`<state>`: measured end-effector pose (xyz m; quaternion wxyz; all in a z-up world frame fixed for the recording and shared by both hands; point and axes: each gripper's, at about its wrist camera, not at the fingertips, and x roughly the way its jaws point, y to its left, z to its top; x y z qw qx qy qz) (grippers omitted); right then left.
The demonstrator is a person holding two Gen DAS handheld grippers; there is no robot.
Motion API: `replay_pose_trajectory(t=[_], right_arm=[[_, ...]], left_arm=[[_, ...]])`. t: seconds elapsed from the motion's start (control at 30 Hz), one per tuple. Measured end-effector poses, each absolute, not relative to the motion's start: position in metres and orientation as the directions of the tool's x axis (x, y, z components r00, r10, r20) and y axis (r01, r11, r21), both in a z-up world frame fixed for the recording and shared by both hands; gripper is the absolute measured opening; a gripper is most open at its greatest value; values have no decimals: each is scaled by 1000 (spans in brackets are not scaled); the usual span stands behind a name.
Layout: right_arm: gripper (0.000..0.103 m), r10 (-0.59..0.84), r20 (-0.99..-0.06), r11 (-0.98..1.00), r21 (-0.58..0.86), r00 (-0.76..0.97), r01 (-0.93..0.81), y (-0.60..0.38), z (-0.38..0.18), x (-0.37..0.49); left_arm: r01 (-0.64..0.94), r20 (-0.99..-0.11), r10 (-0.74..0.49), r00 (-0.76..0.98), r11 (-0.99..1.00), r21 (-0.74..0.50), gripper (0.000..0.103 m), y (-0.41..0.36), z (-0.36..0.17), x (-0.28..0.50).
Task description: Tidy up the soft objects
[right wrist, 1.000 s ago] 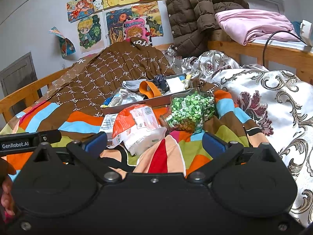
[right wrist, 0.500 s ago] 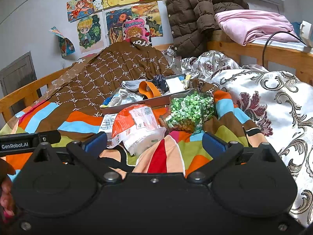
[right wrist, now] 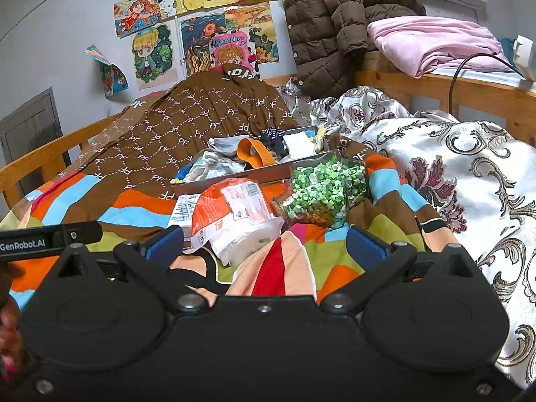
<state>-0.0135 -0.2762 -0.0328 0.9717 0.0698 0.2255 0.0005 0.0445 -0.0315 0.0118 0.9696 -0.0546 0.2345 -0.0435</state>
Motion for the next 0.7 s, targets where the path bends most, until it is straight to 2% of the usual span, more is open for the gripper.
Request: replay_pose_trajectory(t=[0.7], right_arm=[[102,34,-438,992,125,898,24,-281,-33,-13]], left_arm=[[40,-498,-105,861,990,-139,102,-31,12,45]])
